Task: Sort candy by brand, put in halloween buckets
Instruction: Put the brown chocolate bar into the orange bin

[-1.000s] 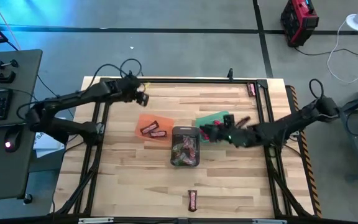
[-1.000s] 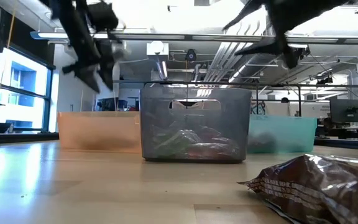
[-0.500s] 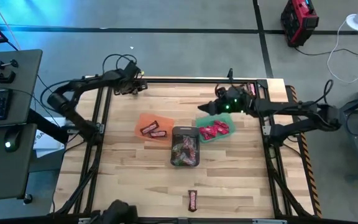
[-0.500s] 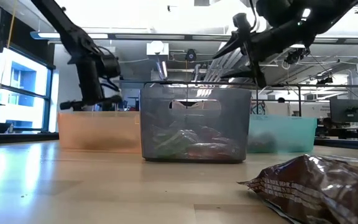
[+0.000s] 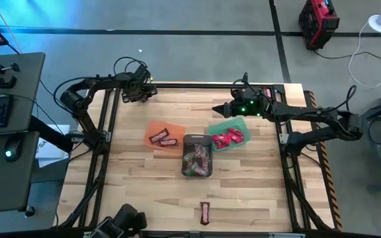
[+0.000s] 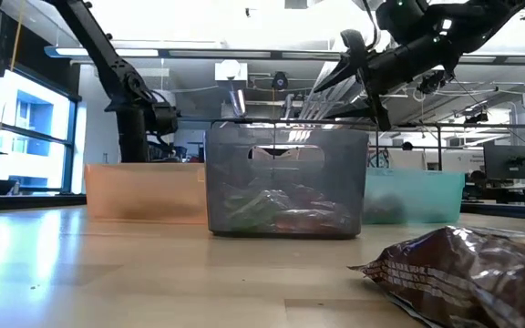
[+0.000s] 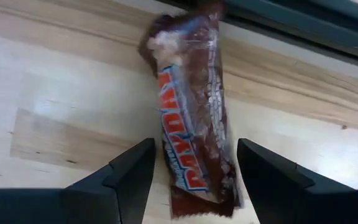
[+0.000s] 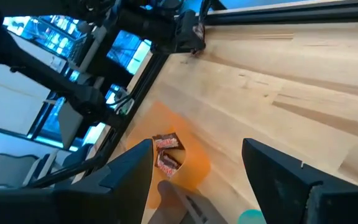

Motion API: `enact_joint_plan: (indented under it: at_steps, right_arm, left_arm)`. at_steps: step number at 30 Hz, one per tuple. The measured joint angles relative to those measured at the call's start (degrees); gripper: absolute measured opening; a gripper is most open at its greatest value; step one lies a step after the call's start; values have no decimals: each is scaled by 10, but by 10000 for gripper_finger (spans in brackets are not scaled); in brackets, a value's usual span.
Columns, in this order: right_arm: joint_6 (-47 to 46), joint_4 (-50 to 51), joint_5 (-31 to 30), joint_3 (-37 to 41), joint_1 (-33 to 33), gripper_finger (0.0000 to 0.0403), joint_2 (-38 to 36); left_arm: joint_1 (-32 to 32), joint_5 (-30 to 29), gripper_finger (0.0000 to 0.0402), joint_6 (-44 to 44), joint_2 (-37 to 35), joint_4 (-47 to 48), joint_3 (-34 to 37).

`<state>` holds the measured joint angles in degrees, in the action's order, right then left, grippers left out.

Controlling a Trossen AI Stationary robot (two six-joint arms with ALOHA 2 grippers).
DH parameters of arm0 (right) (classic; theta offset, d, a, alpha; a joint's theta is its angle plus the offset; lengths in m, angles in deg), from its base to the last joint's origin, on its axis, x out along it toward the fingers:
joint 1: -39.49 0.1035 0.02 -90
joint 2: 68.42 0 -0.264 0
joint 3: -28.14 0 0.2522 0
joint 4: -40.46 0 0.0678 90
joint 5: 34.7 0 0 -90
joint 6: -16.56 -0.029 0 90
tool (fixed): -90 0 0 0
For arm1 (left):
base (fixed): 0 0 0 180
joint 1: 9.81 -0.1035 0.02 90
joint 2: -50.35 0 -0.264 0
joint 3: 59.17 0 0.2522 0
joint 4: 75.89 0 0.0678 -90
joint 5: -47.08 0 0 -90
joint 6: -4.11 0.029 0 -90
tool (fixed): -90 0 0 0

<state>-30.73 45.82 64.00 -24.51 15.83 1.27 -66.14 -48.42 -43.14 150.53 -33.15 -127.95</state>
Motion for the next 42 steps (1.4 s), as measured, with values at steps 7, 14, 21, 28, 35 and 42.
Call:
enact_joint_plan:
  at_steps: [7, 14, 21, 28, 35, 42]
  right_arm:
    - [-2, 0, -27, 0, 0, 238, 0]
    - [-2, 0, -27, 0, 0, 238, 0]
    - [-3, 0, -25, 0, 1, 238, 0]
    - [-3, 0, -23, 0, 1, 238, 0]
    - [-3, 0, -10, 0, 1, 238, 0]
    - [-3, 1, 38, 0, 1, 238, 0]
  left_arm:
    - [0, -5, 174, 28, 0, -3, 1]
    - [0, 39, 28, 82, -6, -13, 1]
    - [36, 117, 54, 160, -106, 15, 1]
    - [208, 214, 68, 219, -270, 56, 1]
    - [464, 126, 70, 185, -296, 116, 1]
    - [519, 48, 141, 134, -228, 149, 1]
